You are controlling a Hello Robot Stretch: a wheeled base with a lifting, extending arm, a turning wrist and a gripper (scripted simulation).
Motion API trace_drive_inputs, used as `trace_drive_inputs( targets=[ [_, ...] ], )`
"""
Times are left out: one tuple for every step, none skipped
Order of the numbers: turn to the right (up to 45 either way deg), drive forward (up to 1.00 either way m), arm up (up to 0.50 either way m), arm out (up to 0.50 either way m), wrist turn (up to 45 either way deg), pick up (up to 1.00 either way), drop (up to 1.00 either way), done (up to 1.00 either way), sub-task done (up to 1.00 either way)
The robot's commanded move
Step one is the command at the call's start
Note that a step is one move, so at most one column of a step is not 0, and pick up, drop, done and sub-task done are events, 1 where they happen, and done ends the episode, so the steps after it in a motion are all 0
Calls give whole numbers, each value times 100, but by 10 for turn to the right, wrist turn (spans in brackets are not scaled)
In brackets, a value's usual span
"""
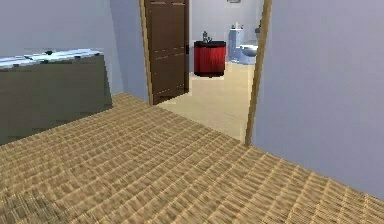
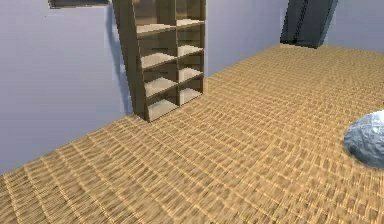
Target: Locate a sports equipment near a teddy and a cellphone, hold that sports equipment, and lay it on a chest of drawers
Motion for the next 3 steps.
trace_drive_inputs(
  targets=[
    [-30, 0, 0, 0, 0, 0, 0, 0, 0],
    [0, 45, 0, 0, 0, 0, 0, 0, 0],
    [0, 100, 0, 0, 0, 0, 0, 0, 0]
  ],
)
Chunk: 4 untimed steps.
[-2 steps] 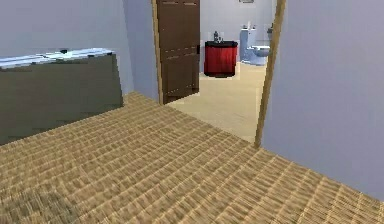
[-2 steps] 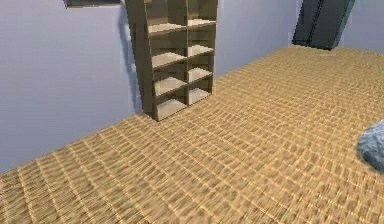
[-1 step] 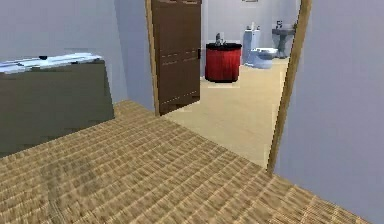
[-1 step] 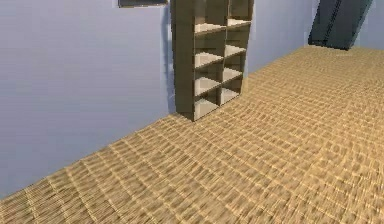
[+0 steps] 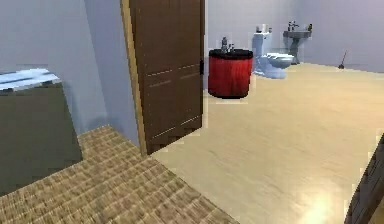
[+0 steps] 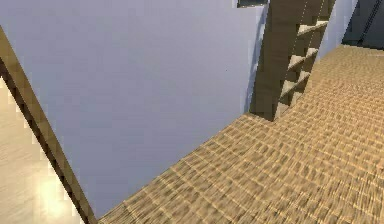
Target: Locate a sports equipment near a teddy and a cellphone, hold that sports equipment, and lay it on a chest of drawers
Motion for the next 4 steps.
trace_drive_inputs(
  targets=[
    [-60, 0, 0, 0, 0, 0, 0, 0, 0],
    [0, 85, 0, 0, 0, 0, 0, 0, 0],
    [450, 0, 0, 0, 0, 0, 0, 0, 0],
    [90, 0, 0, 0, 0, 0, 0, 0, 0]
  ],
)
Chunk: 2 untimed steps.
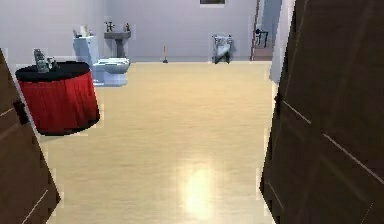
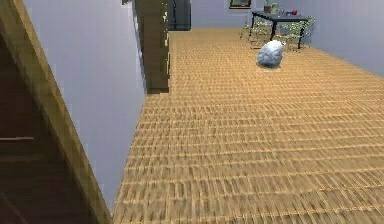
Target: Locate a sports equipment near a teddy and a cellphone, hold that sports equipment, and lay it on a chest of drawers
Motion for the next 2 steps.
trace_drive_inputs(
  targets=[
    [0, 100, 0, 0, 0, 0, 0, 0, 0],
    [30, 0, 0, 0, 0, 0, 0, 0, 0]
  ],
)
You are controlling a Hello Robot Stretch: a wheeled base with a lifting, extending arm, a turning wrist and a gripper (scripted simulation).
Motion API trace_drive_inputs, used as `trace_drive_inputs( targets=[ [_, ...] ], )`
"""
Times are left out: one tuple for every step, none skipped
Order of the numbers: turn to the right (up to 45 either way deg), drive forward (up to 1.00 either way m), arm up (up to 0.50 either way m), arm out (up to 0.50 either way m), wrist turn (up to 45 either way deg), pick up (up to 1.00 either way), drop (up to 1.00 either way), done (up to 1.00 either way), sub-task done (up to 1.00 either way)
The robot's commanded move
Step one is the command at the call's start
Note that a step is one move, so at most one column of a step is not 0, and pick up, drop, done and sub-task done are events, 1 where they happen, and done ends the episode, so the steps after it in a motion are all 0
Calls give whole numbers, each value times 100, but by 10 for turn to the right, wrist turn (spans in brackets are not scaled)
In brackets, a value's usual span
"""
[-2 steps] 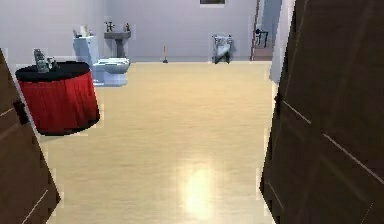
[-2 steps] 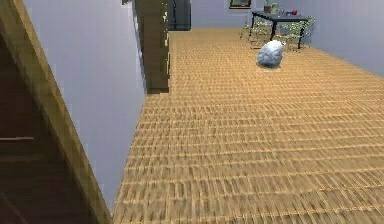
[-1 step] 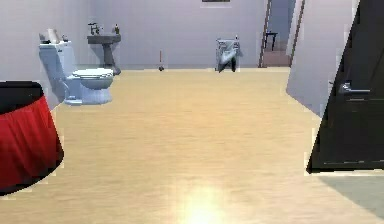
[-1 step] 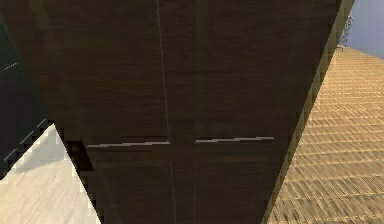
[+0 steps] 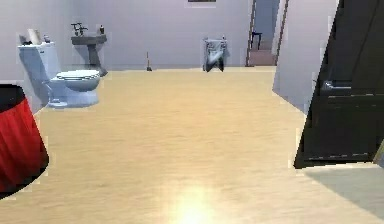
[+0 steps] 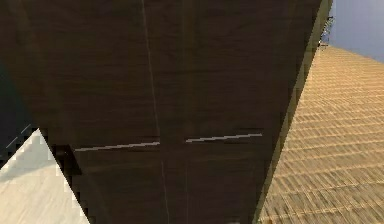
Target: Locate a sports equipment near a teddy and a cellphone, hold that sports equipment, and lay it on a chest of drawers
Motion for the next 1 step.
trace_drive_inputs(
  targets=[
    [0, 55, 0, 0, 0, 0, 0, 0, 0]
  ],
)
